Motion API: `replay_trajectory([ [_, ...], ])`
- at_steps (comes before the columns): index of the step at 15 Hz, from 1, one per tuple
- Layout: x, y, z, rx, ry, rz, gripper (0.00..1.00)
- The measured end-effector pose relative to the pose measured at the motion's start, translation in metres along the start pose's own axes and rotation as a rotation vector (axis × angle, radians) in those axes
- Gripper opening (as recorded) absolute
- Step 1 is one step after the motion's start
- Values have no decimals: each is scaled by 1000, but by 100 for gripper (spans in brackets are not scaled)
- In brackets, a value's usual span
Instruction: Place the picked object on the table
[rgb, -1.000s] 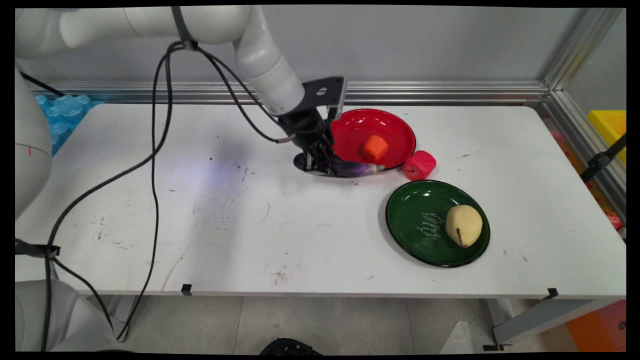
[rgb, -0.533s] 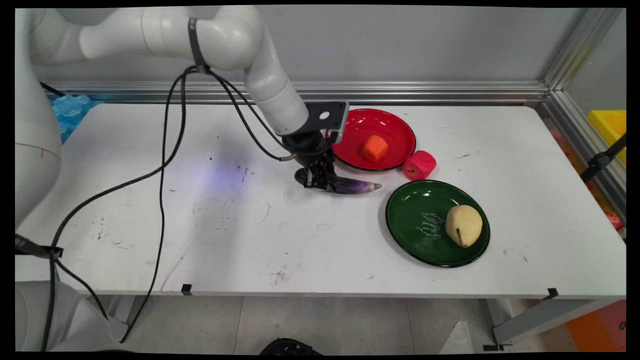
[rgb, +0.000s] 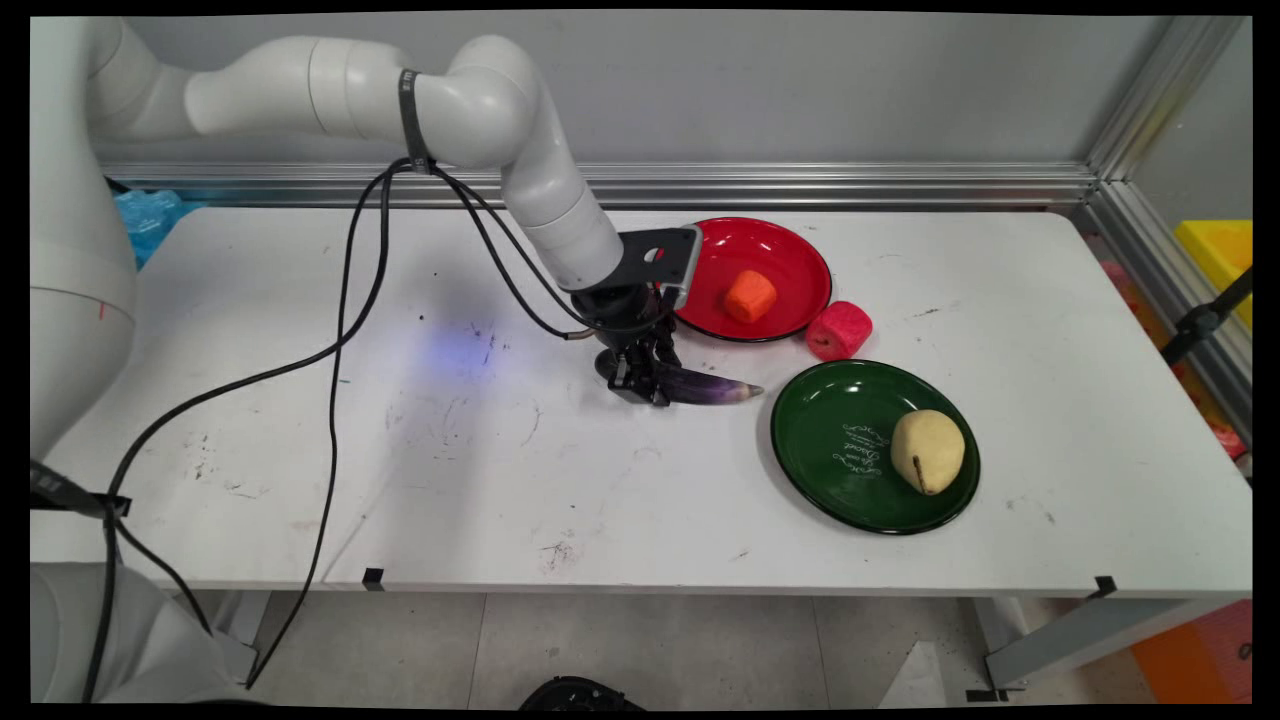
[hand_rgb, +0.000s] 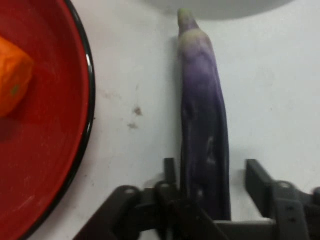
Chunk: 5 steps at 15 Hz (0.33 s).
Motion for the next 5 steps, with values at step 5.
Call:
replay_trajectory([
  [5, -1, 1, -8, -1, 22, 9, 100],
])
